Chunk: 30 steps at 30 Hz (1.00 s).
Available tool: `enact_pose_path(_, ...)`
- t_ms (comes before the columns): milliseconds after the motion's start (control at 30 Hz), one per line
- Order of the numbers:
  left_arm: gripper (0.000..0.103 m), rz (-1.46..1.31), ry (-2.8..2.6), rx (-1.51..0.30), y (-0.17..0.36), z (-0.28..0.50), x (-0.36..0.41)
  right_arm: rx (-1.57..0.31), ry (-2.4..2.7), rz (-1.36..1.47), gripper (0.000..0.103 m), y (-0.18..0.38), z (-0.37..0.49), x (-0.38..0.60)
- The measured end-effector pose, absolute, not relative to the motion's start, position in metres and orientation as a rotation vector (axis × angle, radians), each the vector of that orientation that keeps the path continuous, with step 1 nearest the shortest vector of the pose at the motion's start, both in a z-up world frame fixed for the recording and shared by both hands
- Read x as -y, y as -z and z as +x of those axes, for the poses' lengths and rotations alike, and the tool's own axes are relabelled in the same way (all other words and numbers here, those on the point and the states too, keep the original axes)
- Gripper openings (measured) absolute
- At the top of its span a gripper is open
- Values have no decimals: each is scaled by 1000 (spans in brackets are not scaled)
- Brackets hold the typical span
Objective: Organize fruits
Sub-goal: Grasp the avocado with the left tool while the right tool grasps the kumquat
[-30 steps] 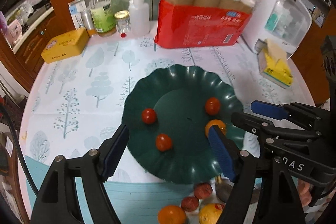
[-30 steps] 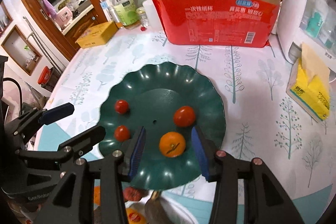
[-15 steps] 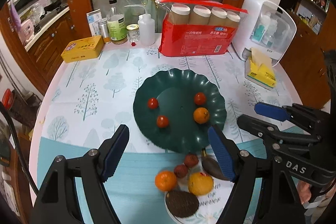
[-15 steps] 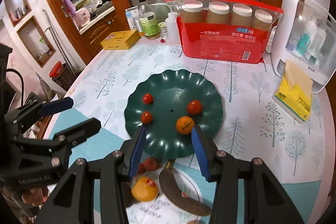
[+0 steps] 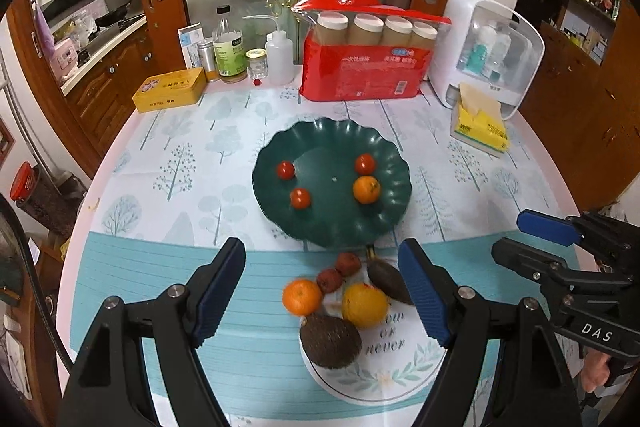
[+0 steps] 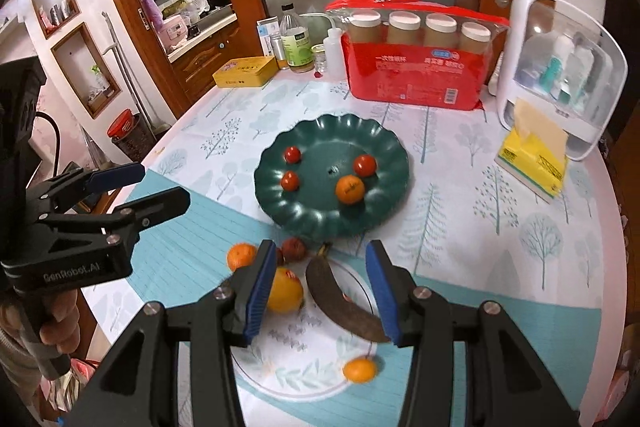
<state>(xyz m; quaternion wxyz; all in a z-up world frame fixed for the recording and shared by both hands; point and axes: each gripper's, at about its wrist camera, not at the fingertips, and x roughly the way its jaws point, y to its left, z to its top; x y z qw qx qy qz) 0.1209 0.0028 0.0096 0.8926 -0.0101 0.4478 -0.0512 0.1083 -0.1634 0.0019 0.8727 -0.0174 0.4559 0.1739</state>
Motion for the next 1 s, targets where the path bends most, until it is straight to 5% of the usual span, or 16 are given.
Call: enact_pose_path(1000, 78, -119, -27, -1092, 152, 86, 14, -1138, -277, -6, 52, 153, 48, 201)
